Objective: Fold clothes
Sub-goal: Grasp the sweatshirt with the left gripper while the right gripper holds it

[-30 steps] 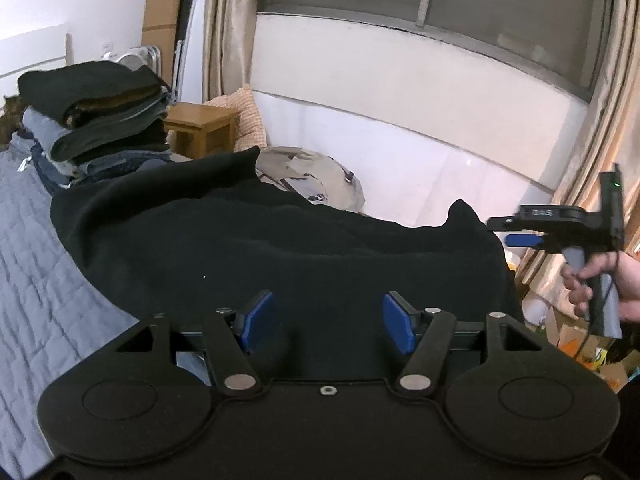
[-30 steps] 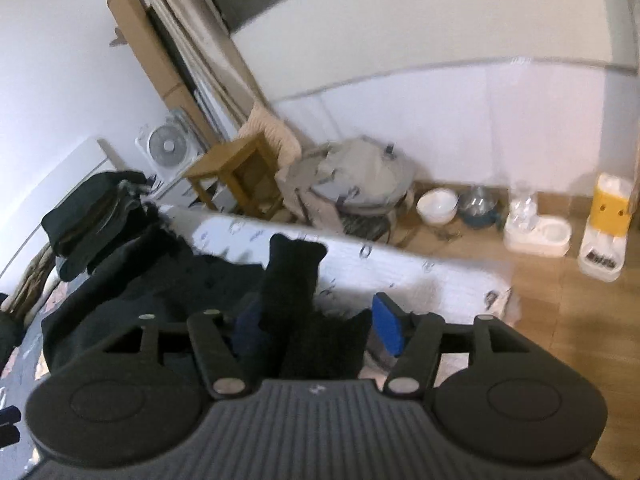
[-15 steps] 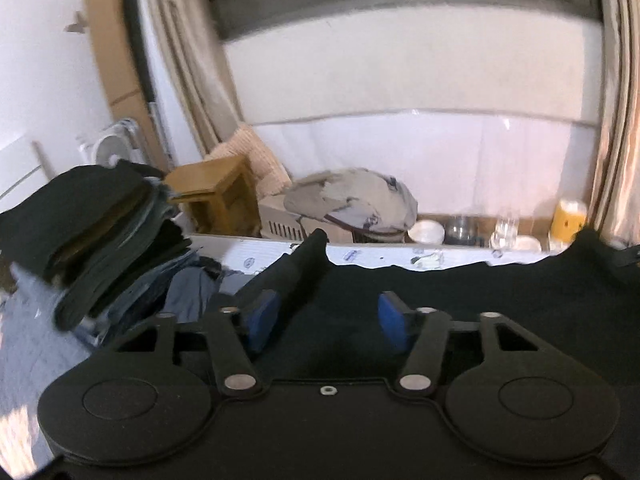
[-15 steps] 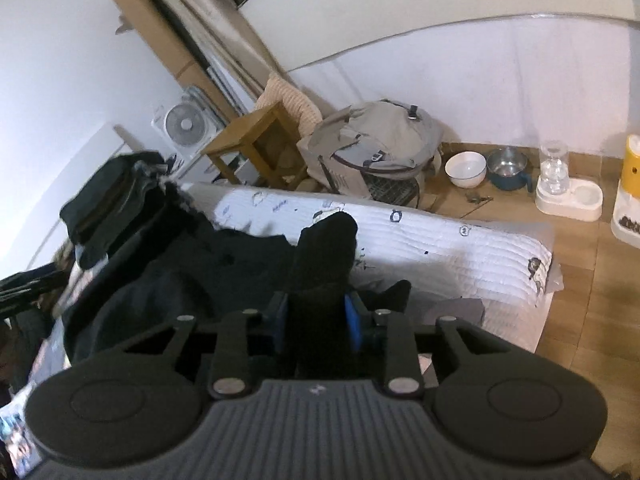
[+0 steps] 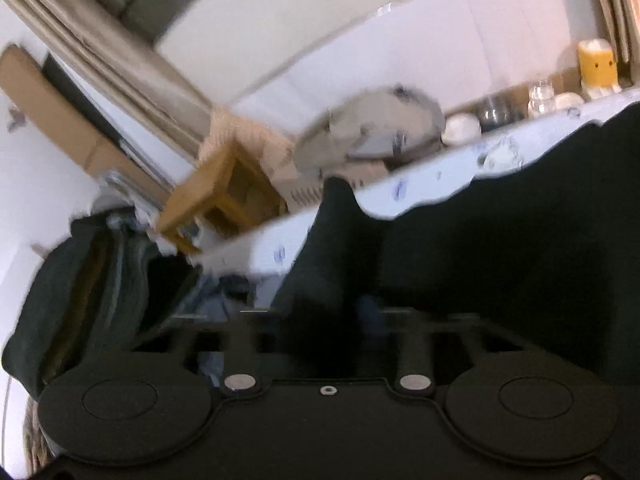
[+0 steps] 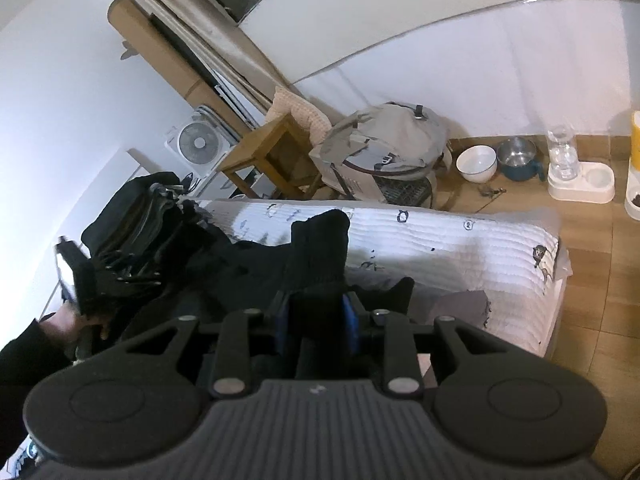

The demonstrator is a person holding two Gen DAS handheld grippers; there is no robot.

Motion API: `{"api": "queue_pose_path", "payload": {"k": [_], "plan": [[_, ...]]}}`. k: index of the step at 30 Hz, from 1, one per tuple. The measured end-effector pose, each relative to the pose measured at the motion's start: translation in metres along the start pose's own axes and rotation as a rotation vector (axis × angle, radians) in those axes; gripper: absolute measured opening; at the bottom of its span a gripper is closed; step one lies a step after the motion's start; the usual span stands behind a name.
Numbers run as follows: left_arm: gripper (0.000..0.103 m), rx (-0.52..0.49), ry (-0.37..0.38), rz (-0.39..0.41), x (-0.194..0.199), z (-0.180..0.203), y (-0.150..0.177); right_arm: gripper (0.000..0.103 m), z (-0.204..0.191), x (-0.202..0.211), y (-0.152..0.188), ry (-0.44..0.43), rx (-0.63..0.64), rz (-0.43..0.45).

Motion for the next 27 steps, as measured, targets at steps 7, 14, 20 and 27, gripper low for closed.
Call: {"api": "queue_pose_path", "payload": {"k": [7,14,20,27], "plan": [[0.009,0.300,0.122,-0.086,-0.030,-0.055,-0.004,0.022,0.001,0.002,-0.005,-0.031,-0.044,0.043],[0.020,0.374,0.109,-0.231,-0.072,-0.060,0.010,0.021,0.035,-0.019,0.004,0.089,-0.106,-0.005],[0.055,0.375,0.105,-0.182,-0.050,-0.058,0.012,0.025,0.043,-0.024,0.004,0.106,-0.069,-0.055],[0.063,0.285,0.105,-0.115,-0.038,-0.047,0.000,0.049,0.030,-0.043,-0.003,0.134,-0.002,-0.085]]}}
Point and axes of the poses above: each gripper's, at about its wrist camera, not at the fingertips, and x roughly against the way its jaws point, z to its right, y to its underside, the point moved 6 cm from there along -x, roughly the way its jaws point, and after that the axes turned 8 degrees about -y, right-handed, at the moved point
